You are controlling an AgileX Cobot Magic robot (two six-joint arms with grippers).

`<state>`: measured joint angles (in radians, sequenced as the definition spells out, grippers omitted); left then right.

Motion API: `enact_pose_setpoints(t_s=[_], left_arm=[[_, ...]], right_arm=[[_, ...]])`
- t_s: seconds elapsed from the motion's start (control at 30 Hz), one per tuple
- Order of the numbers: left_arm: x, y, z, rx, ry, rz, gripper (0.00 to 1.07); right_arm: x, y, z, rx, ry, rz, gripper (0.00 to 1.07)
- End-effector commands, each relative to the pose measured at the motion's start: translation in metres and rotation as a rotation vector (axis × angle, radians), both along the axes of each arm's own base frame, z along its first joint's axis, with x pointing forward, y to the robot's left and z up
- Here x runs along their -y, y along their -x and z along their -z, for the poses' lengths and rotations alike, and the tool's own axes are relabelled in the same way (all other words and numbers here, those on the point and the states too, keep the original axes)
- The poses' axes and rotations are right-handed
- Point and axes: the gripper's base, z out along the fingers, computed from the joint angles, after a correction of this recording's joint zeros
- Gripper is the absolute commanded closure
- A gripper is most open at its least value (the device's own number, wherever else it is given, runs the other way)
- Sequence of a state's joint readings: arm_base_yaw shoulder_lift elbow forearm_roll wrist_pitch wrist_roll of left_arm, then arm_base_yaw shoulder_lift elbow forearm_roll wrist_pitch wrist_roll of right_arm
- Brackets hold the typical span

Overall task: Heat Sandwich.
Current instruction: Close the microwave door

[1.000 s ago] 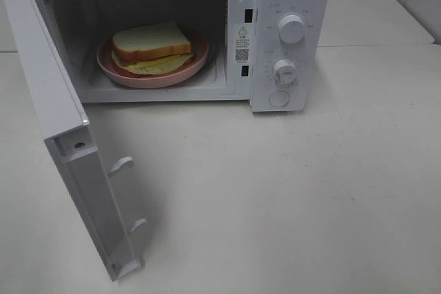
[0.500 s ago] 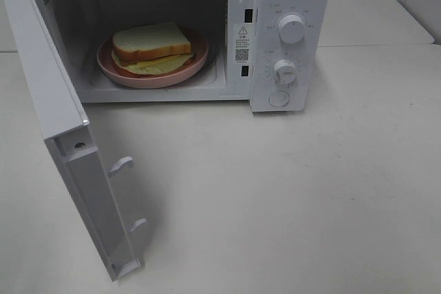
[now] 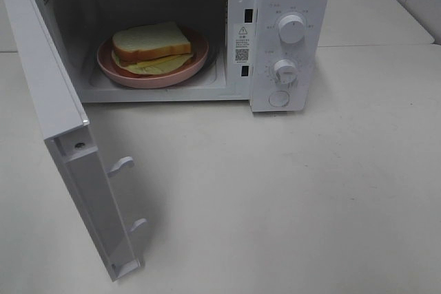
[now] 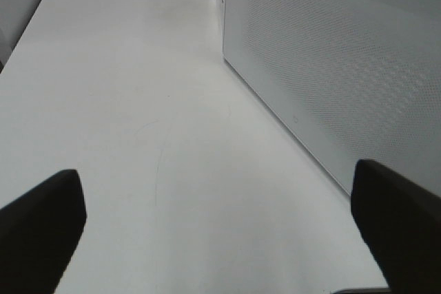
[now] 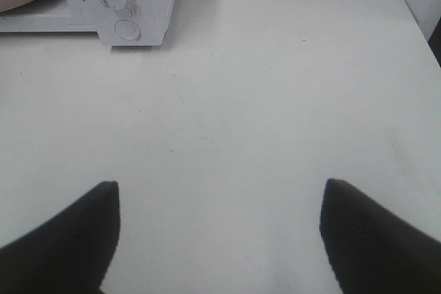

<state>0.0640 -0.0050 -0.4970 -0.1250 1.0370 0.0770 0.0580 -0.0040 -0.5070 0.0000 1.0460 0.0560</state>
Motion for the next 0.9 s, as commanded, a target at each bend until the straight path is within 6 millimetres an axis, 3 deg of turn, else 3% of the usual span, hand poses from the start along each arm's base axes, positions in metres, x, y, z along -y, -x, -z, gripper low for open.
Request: enact_pose_setpoints(t_s=[0.03, 0.9], left_arm=[[0.0007, 0.0026, 0.0004, 0.027, 0.008, 0.006, 0.06], [0.0007, 0.0026, 0.0004, 0.027, 0.008, 0.006, 0.06]], right_arm=[[-0.0006, 0.0034, -0.0004, 0.038, -0.007, -0.003, 0.31], [-0.0006, 0.0034, -0.0004, 0.038, -0.007, -0.003, 0.31]])
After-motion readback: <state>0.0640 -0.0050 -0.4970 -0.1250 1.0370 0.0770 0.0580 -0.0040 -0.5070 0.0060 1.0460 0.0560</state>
